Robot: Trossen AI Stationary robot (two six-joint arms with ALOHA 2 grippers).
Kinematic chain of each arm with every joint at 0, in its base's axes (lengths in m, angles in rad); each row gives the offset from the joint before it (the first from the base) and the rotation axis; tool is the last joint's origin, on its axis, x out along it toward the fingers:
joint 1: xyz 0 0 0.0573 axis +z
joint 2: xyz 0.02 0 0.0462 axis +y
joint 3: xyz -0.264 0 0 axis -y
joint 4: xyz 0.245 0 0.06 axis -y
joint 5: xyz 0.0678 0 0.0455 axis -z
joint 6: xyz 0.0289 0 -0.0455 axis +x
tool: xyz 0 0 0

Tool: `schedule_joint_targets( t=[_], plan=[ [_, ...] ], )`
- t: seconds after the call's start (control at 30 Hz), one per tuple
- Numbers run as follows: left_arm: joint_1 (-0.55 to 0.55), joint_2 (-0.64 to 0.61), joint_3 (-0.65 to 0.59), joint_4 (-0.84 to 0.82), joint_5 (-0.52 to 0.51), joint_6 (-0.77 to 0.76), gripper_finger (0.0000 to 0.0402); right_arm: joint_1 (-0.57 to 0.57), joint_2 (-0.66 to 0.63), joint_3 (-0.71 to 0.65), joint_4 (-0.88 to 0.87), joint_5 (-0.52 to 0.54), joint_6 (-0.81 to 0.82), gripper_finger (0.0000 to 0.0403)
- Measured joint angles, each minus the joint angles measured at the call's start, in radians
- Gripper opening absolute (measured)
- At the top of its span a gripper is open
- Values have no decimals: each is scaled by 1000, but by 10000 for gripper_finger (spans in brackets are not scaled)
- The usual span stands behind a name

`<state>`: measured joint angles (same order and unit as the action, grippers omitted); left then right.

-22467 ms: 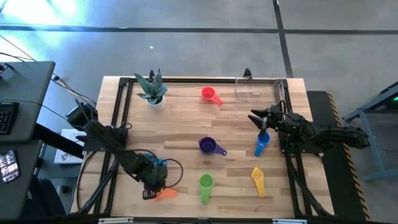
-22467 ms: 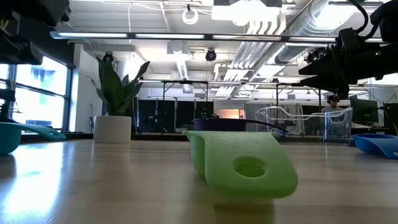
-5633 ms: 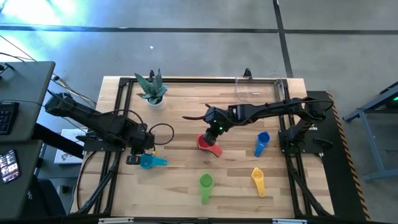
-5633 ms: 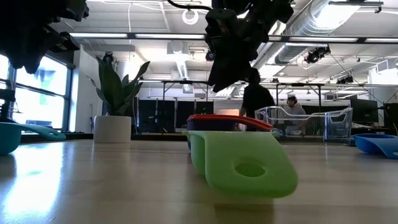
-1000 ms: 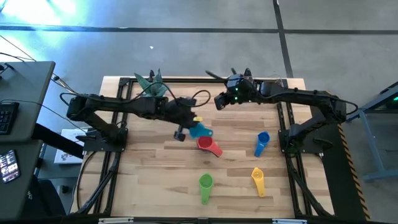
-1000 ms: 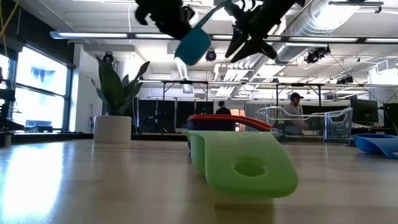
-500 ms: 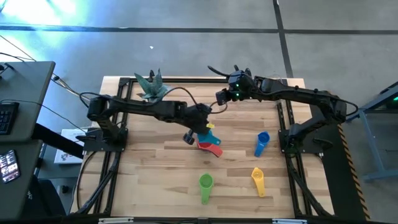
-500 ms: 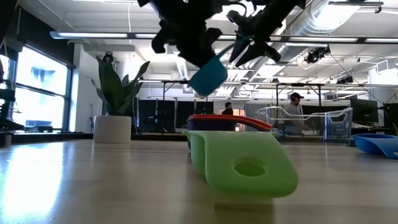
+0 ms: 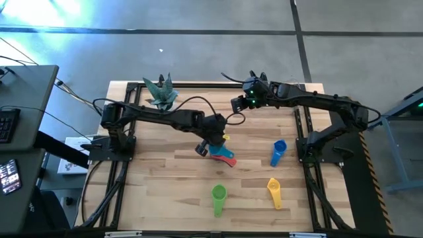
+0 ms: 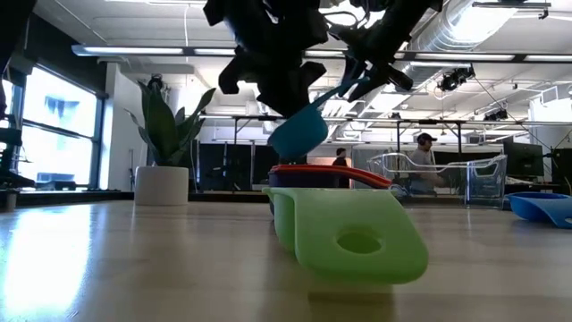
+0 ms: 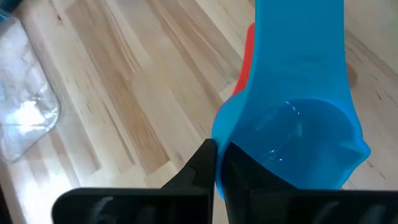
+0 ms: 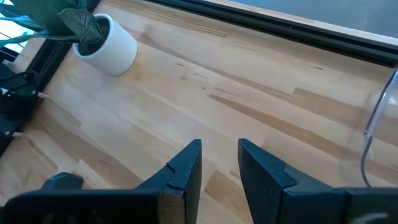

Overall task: Nest measuring cups in basket
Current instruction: Stack the light blue measuring cup on top of the red measuring cup

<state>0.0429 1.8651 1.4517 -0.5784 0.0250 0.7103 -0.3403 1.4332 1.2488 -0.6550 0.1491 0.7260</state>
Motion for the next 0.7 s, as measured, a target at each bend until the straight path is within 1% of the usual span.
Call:
schedule_joint_targets(
  t=[0.13, 0.43, 0.7],
  plan=[
    [15, 7, 0, 4, 48, -26, 1, 0, 0, 0, 1, 5, 18, 96],
    [31, 48, -1, 0, 52, -30, 1, 0, 0, 0, 1, 4, 18, 96],
    [31, 54, -2, -6, 53, -19, 5, 0, 0, 0, 1, 4, 26, 96]
  ],
)
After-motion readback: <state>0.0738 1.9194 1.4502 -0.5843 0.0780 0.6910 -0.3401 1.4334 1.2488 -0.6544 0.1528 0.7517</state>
